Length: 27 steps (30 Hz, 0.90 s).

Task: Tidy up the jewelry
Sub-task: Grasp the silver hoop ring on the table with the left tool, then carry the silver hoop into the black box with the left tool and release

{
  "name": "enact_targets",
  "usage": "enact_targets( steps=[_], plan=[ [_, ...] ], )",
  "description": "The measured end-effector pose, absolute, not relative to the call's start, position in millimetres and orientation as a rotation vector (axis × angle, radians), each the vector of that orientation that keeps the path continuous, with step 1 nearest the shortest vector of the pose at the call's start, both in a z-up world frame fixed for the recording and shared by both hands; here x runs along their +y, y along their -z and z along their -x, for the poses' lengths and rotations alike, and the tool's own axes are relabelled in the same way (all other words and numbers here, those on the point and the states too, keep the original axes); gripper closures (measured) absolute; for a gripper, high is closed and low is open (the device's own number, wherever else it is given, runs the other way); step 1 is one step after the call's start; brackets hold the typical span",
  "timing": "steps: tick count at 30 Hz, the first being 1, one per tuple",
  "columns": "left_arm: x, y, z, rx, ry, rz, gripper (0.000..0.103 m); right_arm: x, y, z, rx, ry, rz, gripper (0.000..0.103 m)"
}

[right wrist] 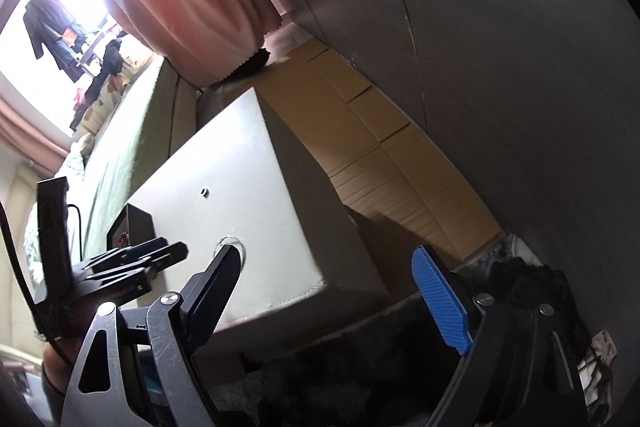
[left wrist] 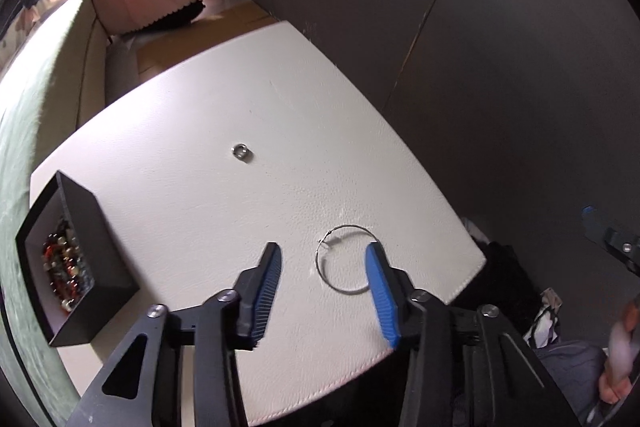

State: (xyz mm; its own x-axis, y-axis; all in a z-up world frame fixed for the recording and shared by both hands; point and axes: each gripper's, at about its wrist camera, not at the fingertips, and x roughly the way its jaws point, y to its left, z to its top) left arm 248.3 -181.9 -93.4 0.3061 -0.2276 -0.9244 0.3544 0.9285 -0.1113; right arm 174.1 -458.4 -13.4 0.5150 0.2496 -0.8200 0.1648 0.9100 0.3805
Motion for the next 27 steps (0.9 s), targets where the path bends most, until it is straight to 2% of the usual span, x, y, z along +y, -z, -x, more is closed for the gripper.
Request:
enact_targets(
  steps=[3,8,11,13,16,27],
  plan=[
    [-188.6,104.4,-253.8,1.229,0.389,-0.141,0.070,-462.0,17.6,-177.7,1.052,-0.055,-0.461,0.014],
    [-196.8,122.1,-262.2,1.256,0.376,-0.188,0.073,-466.0,25.3,-184.2,1.080,-0.051,-0.481,0.014],
    [-199.7,131.2,-265.7,1.266,0.362,-0.212,0.081,-466.6,27.0,-187.7,1.084,-0.052,-0.483,0.014],
    [-201.0,138.7,-266.3,1.276,0.358,-0.219,0.092,-463.9,28.0,-189.4,1.091,-0.054,-0.480,0.014],
    [-202.0,140.3,-263.8,1.252,0.378,-0.228,0.100,-458.1,29.0,-192.1,1.100,-0.062,-0.466,0.014],
    [-168.4,103.9,-271.7,1.205,0.429,-0.152,0.100,-429.1,27.8,-208.9,1.097,-0.083,-0.413,0.014]
  ],
)
